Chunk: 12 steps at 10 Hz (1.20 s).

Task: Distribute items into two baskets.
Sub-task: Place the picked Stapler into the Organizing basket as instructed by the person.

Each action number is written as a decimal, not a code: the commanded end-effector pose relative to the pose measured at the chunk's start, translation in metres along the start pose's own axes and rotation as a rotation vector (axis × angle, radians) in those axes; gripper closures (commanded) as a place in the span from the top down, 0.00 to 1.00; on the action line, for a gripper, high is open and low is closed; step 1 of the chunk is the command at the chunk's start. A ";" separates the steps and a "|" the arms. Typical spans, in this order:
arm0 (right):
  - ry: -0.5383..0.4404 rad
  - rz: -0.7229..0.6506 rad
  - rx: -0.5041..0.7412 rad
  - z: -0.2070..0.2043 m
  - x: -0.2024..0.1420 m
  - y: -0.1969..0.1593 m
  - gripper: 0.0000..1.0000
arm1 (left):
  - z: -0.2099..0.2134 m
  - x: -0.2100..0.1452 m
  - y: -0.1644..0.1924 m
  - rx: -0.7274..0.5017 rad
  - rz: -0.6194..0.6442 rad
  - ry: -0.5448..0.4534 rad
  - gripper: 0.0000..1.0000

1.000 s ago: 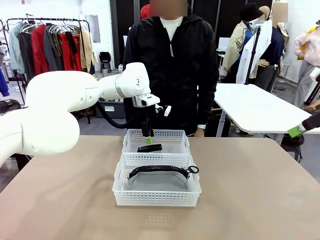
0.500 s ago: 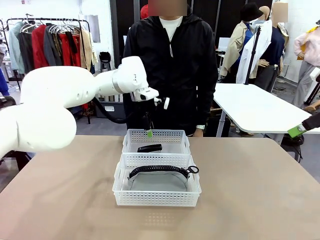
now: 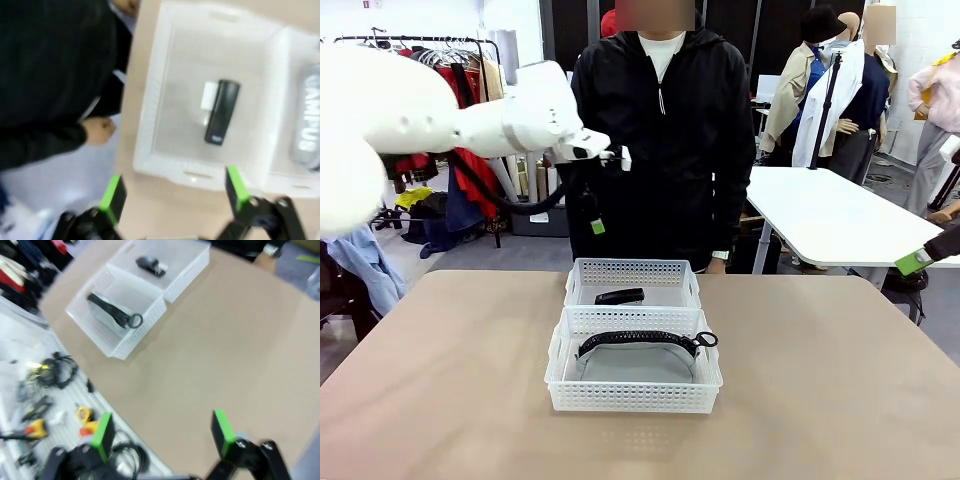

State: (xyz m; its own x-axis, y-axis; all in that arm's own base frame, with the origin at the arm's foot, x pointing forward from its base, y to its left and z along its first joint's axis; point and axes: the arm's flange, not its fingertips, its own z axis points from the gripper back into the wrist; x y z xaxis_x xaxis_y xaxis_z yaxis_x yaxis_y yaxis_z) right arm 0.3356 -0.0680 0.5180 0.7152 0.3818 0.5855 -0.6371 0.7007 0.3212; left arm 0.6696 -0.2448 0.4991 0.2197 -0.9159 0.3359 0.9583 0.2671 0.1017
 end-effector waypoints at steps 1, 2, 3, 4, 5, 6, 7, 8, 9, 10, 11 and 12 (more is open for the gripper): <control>-0.005 0.013 0.002 0.001 0.000 0.000 1.00 | 0.035 -0.091 -0.075 0.095 0.120 -0.079 1.00; -0.005 0.013 0.002 0.001 0.000 0.000 1.00 | 0.058 -0.117 -0.076 0.152 0.173 -0.124 1.00; -0.005 0.013 0.002 0.001 0.000 0.000 1.00 | 0.085 -0.146 -0.075 0.194 0.231 -0.211 1.00; -0.005 0.013 0.002 0.001 0.000 0.000 1.00 | 0.102 -0.166 -0.080 0.185 0.262 -0.313 1.00; -0.005 0.013 0.002 0.001 0.000 0.000 1.00 | 0.112 -0.182 -0.090 0.178 0.299 -0.355 1.00; -0.005 0.013 0.002 0.001 0.000 0.000 1.00 | 0.121 -0.200 -0.105 0.191 0.324 -0.385 1.00; -0.005 0.013 0.002 0.001 0.000 0.000 1.00 | 0.127 -0.216 -0.119 0.186 0.341 -0.409 1.00; -0.005 0.013 0.002 0.001 0.000 0.000 1.00 | 0.126 -0.227 -0.133 0.178 0.350 -0.412 1.00; -0.005 0.013 0.002 0.001 0.000 0.000 1.00 | 0.123 -0.235 -0.143 0.169 0.364 -0.395 1.00; -0.005 0.013 0.002 0.001 0.000 0.000 1.00 | 0.124 -0.247 -0.151 0.150 0.377 -0.388 1.00; -0.005 0.013 0.002 0.001 0.000 0.000 1.00 | 0.131 -0.261 -0.160 0.135 0.373 -0.394 1.00; -0.005 0.013 0.002 0.001 0.000 0.000 1.00 | 0.141 -0.277 -0.168 0.145 0.377 -0.417 1.00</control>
State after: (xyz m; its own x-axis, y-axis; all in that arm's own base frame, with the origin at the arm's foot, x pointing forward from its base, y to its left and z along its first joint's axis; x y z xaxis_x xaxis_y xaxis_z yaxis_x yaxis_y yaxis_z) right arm 0.3353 -0.0679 0.5180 0.7157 0.3826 0.5842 -0.6373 0.7000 0.3222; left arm 0.4365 -0.0094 0.5137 0.4501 -0.5588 0.6965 0.7740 0.6331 0.0077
